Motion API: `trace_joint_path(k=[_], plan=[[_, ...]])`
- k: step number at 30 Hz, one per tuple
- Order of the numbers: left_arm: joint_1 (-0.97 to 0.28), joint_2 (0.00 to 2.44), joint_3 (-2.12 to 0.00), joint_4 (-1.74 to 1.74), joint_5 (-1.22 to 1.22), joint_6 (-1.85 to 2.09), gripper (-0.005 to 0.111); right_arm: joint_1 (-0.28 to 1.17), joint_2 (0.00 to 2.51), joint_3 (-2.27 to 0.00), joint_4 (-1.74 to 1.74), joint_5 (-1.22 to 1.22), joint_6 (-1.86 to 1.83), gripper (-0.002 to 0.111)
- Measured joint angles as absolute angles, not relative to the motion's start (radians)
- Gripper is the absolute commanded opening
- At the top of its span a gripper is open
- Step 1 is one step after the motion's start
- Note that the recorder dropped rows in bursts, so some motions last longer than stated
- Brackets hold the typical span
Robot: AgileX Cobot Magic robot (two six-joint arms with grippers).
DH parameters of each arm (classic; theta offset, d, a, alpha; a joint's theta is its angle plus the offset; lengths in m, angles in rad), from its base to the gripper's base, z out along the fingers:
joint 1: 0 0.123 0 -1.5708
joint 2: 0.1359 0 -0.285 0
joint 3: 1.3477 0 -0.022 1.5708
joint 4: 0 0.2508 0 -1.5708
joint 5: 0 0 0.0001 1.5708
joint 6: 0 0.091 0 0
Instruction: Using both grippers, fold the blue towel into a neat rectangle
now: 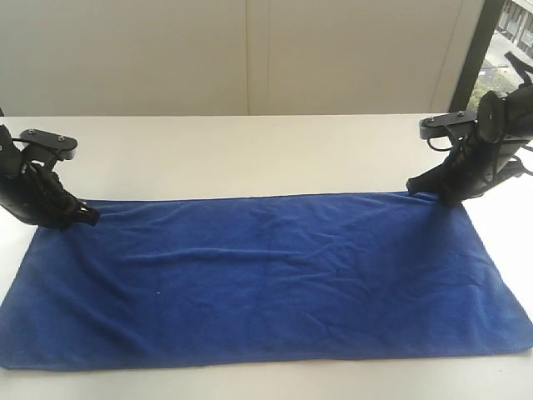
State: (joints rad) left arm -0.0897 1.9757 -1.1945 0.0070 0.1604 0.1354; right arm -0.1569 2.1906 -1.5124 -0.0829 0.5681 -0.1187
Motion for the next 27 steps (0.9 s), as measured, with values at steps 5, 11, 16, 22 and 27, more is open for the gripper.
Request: trace_joint_path(k=[5, 11, 16, 22, 27], plan=[[-0.088, 1.970, -1.194, 0.012, 0.172, 0.135, 0.000, -0.157, 2.189, -1.512, -0.083, 0.568, -0.119, 0.000], [-0.084, 1.912, -1.194, 0.014, 0.197, 0.135, 0.000, -0.157, 2.125, -1.512, -0.081, 0.568, -0.122, 0.000], [-0.084, 1.832, -1.194, 0.000, 0.262, 0.135, 0.000, -0.157, 2.029, -1.512, -0.033, 0.620, -0.179, 0.000], [-0.168, 1.675, -1.083, -0.034, 0.388, 0.128, 0.000, -0.139, 1.814, -1.287, 0.051, 0.671, -0.231, 0.000], [-0.196, 1.477, -0.816, -0.040, 0.393, 0.063, 0.000, -0.065, 1.601, -1.000, 0.058, 0.620, -0.144, 0.000]])
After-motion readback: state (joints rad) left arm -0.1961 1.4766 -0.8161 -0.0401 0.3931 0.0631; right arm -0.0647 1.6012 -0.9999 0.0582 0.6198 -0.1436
